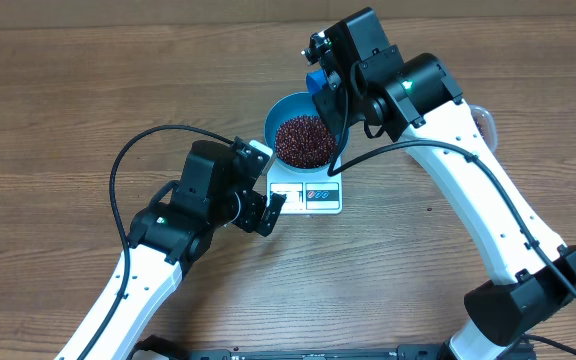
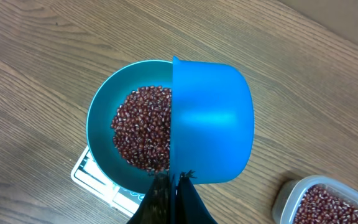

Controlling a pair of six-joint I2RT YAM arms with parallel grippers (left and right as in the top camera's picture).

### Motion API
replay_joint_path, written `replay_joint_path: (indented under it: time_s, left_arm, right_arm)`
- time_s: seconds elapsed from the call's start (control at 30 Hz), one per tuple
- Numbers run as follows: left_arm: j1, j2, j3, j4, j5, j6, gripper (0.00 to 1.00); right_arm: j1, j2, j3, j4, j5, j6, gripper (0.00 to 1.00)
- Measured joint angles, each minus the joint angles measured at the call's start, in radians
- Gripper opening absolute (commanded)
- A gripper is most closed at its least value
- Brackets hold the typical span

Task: Scoop item into bowl and weigh 150g on scale
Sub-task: 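Tilt the scoop slowly over the bowl, trickling beans in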

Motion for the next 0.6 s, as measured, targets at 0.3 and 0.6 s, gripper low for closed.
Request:
replay_joint_path:
  time_s: [0.3, 0.6]
  left_arm:
    - [0.0, 0.0, 0.0, 0.0, 0.0, 0.0, 1.0]
    - [0.0, 0.0, 0.0, 0.0, 0.0, 0.0, 1.0]
  right_arm:
    - [0.0, 0.0, 0.0, -0.001, 0.022, -0.026, 0.04]
    - [0.0, 0.0, 0.0, -0.001, 0.022, -0.041, 0.04]
